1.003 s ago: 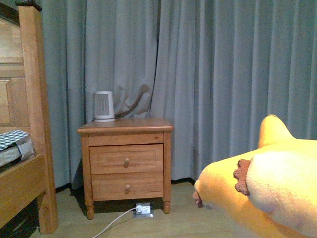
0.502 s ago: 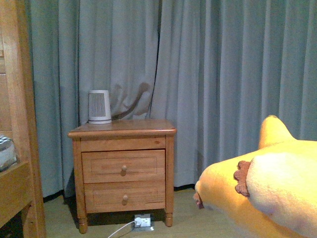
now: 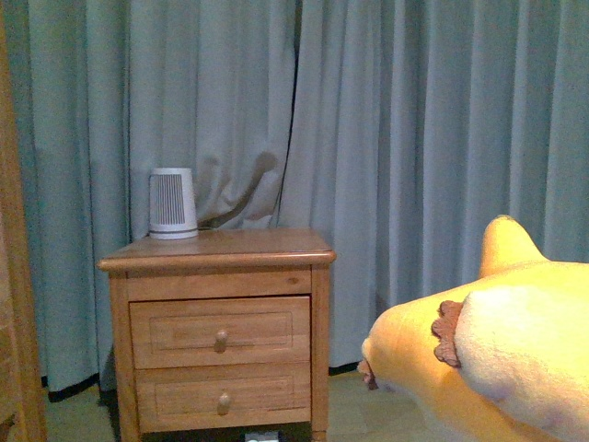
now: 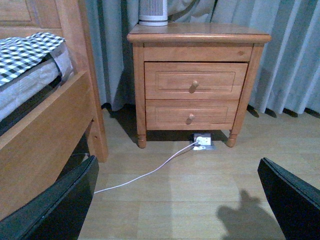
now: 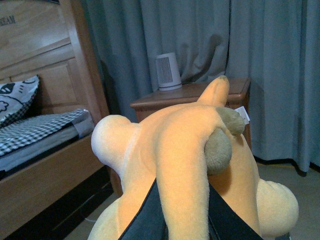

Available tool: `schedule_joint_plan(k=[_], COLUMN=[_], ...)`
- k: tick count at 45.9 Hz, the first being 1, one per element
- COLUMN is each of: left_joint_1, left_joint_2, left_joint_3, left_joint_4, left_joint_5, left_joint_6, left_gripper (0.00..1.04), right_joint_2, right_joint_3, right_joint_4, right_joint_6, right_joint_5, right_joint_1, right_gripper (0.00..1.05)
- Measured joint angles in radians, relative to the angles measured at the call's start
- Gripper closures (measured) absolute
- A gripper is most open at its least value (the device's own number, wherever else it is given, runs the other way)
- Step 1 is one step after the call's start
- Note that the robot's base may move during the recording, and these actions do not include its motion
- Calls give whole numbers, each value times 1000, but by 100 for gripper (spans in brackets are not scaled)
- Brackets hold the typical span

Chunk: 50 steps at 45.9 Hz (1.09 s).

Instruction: Put away toys

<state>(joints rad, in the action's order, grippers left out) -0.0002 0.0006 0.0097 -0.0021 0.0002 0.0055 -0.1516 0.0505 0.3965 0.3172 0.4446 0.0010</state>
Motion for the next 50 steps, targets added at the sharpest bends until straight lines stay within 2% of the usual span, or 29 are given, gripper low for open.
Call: schedule_joint_plan(k=[50], left_joint_1=[0], left_joint_2=[0], left_joint_3=[0], left_joint_4=[0], left_joint_5=[0], left_joint_6=[-2], left_gripper=[6], right_joint_2=[-2], right_joint_3=[0], right_joint_4=[0], right_joint_6=[0], right_joint_5=[2], right_joint_1=[0], right_gripper=[97])
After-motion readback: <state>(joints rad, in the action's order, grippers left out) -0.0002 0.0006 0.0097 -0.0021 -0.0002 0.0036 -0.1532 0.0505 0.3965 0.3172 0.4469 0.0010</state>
